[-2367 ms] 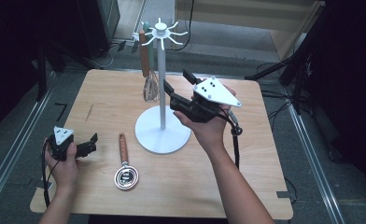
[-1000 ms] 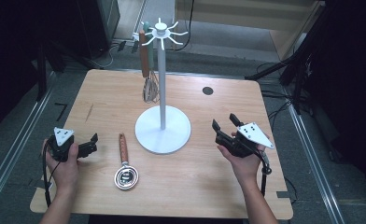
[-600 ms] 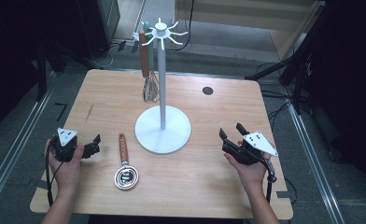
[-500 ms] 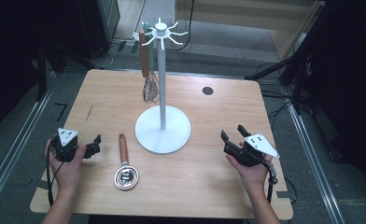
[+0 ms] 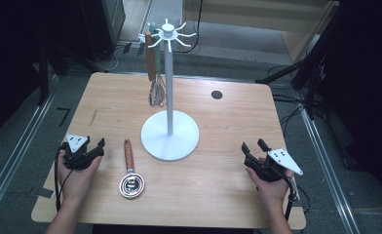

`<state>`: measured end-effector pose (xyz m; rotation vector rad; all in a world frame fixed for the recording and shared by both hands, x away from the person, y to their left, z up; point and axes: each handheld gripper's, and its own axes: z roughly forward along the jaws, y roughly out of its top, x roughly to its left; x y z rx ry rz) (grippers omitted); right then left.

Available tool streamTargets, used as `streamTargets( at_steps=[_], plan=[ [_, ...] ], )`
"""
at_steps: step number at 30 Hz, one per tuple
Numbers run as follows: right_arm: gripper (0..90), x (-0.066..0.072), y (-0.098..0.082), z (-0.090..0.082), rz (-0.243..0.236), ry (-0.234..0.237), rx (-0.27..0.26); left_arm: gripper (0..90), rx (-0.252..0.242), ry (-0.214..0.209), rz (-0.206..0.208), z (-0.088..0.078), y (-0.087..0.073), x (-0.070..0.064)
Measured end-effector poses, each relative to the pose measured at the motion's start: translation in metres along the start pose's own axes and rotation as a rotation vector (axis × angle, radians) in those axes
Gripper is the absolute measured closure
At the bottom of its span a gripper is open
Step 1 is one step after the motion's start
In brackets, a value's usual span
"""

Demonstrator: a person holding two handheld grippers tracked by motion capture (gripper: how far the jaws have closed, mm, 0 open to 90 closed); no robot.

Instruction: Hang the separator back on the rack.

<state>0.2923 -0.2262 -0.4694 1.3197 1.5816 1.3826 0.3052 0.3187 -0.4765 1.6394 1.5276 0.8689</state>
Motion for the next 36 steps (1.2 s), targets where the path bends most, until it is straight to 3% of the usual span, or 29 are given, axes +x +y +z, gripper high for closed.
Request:
streamTargets(
  at_steps=[3, 4, 8, 12, 33, 36],
  plan=[
    [36.6, 0.000, -0.001, 0.000, -0.009, -0.006, 0.000, 70.2, 0.018, -0.018, -0.009, 0.002, 0.000, -0.001],
    [36.9, 0.001, -0.002, 0.001, -0.018, -0.009, 0.002, 75.0, 0.040, -0.057, -0.018, 0.004, 0.000, -0.001],
    [37.1, 0.002, -0.002, 0.002, -0.014, -0.003, 0.005, 84.5, 0.088, -0.091, -0.008, 0.007, -0.001, -0.006],
    [37.4, 0.001, -0.002, 0.001, -0.005, -0.003, -0.002, 90.0, 0.096, -0.125, 0.010, 0.009, 0.000, -0.015],
    [39.0, -0.003, 0.000, -0.002, 0.020, -0.008, -0.017, 90.0, 0.184, -0.260, 0.072, 0.018, -0.002, -0.047],
    [39.1, -0.002, 0.000, -0.002, 0.023, -0.007, -0.016, 82.7, 0.208, -0.278, 0.055, 0.019, -0.002, -0.050]
  ],
)
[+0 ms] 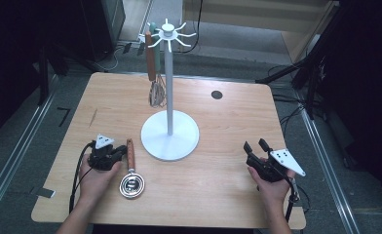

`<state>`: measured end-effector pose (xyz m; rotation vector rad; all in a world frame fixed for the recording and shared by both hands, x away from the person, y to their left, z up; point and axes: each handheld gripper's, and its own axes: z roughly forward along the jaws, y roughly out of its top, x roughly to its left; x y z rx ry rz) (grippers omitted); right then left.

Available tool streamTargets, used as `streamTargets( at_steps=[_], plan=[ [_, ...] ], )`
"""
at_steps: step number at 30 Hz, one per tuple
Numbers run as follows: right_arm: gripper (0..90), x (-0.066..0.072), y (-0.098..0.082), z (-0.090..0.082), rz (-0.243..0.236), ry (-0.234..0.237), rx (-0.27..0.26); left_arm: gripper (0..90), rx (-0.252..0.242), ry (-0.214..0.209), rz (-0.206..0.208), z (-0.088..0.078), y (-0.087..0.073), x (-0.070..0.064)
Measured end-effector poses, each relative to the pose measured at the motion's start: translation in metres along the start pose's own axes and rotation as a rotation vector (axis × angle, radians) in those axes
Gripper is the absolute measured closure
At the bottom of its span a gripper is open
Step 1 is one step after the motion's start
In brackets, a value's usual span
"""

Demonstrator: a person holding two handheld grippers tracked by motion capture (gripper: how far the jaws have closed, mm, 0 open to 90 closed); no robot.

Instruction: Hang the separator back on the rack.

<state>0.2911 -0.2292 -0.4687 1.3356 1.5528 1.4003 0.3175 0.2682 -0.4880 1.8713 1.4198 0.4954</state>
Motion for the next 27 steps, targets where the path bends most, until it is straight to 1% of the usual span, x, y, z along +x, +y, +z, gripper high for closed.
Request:
streamTargets(
  at_steps=[2, 3, 4, 5, 6, 8, 9, 10, 13, 15, 16, 17, 20, 23, 24, 26, 27],
  plan=[
    [39.2, -0.001, 0.000, 0.000, -0.003, 0.000, -0.003, 63.8, 0.000, 0.005, -0.047, -0.001, 0.001, -0.001],
    [39.2, -0.001, 0.000, 0.000, 0.001, 0.000, -0.004, 57.0, -0.004, 0.008, -0.064, -0.003, 0.002, -0.001],
    [39.3, -0.001, 0.000, 0.000, 0.001, -0.001, -0.003, 47.9, -0.017, 0.003, -0.078, -0.006, 0.003, -0.002],
    [39.3, -0.001, 0.000, 0.000, 0.001, -0.001, -0.003, 44.2, -0.019, -0.003, -0.082, -0.009, 0.004, -0.004],
    [39.3, -0.001, 0.001, -0.001, 0.001, -0.002, -0.003, 42.6, -0.020, -0.001, -0.079, -0.011, 0.005, -0.007],
    [39.5, -0.002, 0.000, 0.000, 0.001, -0.003, -0.004, 39.3, -0.006, -0.014, -0.057, -0.012, 0.004, -0.013],
    [39.6, -0.003, 0.000, 0.000, 0.001, -0.004, -0.003, 38.9, 0.012, -0.018, -0.034, -0.012, 0.003, -0.019],
    [39.7, -0.003, 0.000, 0.000, 0.001, -0.004, -0.002, 38.5, 0.022, -0.023, -0.029, -0.012, 0.003, -0.022],
    [39.7, -0.003, 0.001, -0.001, 0.004, -0.003, -0.002, 41.0, 0.065, -0.037, 0.008, -0.012, 0.002, -0.032],
    [39.8, -0.003, 0.001, -0.001, 0.006, -0.004, 0.000, 46.5, 0.094, -0.029, 0.033, -0.010, 0.000, -0.038],
    [39.8, -0.003, 0.001, -0.001, 0.004, -0.006, -0.001, 50.8, 0.106, -0.019, 0.046, -0.009, 0.000, -0.039],
    [39.9, -0.003, 0.001, -0.001, 0.004, -0.007, -0.001, 54.1, 0.116, -0.012, 0.052, -0.008, -0.001, -0.040],
    [40.0, -0.003, 0.001, -0.001, 0.005, -0.007, -0.002, 58.3, 0.126, -0.008, 0.048, -0.009, 0.000, -0.039],
    [40.2, -0.004, 0.001, -0.001, 0.005, -0.010, 0.000, 64.3, 0.136, 0.009, 0.057, -0.011, 0.000, -0.034],
    [40.3, -0.004, 0.001, -0.001, 0.006, -0.010, 0.000, 65.1, 0.140, 0.009, 0.065, -0.012, -0.001, -0.032],
    [40.5, -0.004, 0.001, -0.001, 0.006, -0.009, 0.002, 66.6, 0.149, 0.004, 0.063, -0.015, -0.001, -0.027],
    [40.5, -0.004, 0.001, -0.001, 0.006, -0.009, 0.001, 67.4, 0.156, 0.007, 0.075, -0.016, -0.001, -0.025]
  ],
)
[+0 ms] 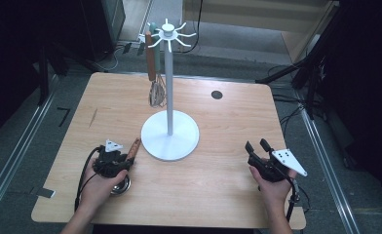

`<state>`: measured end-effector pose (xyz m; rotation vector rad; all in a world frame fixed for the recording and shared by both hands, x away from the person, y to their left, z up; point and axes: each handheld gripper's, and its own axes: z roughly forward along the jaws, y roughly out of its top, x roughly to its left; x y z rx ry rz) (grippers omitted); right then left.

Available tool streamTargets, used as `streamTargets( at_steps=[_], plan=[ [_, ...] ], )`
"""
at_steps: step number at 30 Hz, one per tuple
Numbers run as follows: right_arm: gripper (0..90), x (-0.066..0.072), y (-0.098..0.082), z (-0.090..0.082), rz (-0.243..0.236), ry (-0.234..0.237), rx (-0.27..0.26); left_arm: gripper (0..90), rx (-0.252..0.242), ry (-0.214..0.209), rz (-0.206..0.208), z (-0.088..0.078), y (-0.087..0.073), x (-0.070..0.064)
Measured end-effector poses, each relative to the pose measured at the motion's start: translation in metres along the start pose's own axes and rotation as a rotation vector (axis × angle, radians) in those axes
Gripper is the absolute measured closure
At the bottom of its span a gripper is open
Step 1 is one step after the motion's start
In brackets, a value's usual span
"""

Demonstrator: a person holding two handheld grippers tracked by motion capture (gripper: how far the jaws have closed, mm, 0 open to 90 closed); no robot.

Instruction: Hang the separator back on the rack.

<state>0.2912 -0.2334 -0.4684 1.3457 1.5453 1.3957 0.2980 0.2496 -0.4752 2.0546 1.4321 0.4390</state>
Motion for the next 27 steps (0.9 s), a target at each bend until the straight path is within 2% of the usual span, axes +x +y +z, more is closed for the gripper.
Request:
streamTargets(
  at_steps=[5, 7, 11, 17, 22, 27],
  plan=[
    [40.7, 0.000, 0.000, 0.000, 0.002, 0.000, 0.000, 69.8, 0.034, 0.006, 0.025, -0.006, -0.002, 0.010],
    [40.8, 0.000, 0.000, 0.000, 0.002, -0.001, 0.001, 70.0, 0.053, -0.006, 0.050, -0.009, -0.002, 0.013],
    [41.0, 0.000, 0.000, 0.000, 0.004, 0.001, 0.002, 70.2, 0.077, -0.013, 0.071, -0.013, -0.003, 0.019],
    [41.2, 0.000, 0.000, 0.000, 0.008, 0.002, 0.002, 70.3, 0.091, -0.026, 0.071, -0.017, -0.006, 0.029],
    [41.2, 0.000, 0.000, 0.000, 0.009, 0.002, 0.003, 69.6, 0.118, -0.018, 0.074, -0.018, -0.003, 0.029],
    [41.2, 0.000, 0.000, 0.001, 0.008, 0.000, 0.005, 59.7, 0.156, -0.003, 0.086, -0.016, 0.002, 0.028]
  ],
)
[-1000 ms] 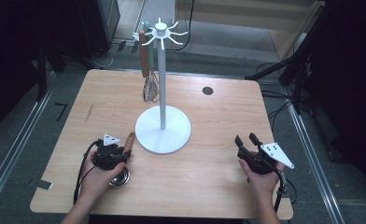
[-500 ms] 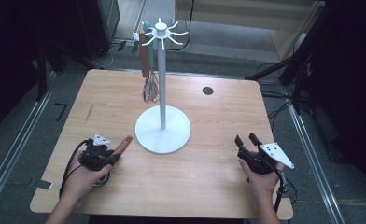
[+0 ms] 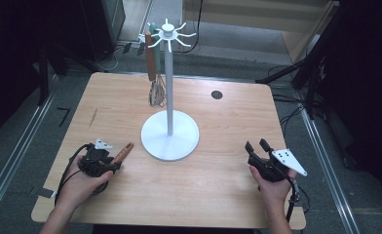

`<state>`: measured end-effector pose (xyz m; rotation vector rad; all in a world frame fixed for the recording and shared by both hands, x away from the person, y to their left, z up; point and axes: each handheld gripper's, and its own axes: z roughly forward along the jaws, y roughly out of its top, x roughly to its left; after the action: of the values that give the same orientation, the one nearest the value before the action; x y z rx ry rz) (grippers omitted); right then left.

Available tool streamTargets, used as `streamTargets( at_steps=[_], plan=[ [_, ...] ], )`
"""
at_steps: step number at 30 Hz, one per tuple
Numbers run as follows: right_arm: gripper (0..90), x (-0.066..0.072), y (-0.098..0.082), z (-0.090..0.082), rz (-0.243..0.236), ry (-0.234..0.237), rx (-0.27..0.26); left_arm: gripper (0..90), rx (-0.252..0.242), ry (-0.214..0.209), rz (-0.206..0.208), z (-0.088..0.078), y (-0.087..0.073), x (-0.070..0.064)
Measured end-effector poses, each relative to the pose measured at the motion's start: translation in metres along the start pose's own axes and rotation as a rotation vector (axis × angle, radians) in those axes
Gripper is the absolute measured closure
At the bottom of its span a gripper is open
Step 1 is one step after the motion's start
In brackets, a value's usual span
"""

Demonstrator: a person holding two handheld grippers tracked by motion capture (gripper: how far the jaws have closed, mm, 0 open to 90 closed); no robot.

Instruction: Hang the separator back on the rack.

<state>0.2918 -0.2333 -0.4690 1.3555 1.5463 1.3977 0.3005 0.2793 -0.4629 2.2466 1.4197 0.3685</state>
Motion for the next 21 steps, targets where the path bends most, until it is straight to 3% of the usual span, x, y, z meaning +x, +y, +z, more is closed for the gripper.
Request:
streamTargets(
  at_steps=[2, 9, 16, 21],
  plan=[
    [41.2, 0.000, 0.000, 0.000, 0.002, 0.001, 0.001, 57.3, 0.012, 0.006, -0.010, 0.000, 0.002, 0.001],
    [41.3, 0.000, 0.000, 0.001, 0.002, -0.001, 0.003, 51.4, 0.114, 0.017, 0.032, 0.000, 0.012, 0.003],
    [41.3, 0.000, 0.000, 0.001, 0.001, 0.000, 0.005, 62.6, 0.207, 0.008, 0.079, -0.001, 0.020, 0.001],
    [41.3, 0.000, 0.000, 0.001, -0.004, 0.001, 0.005, 66.6, 0.229, 0.025, 0.092, 0.000, 0.023, 0.000]
  ],
)
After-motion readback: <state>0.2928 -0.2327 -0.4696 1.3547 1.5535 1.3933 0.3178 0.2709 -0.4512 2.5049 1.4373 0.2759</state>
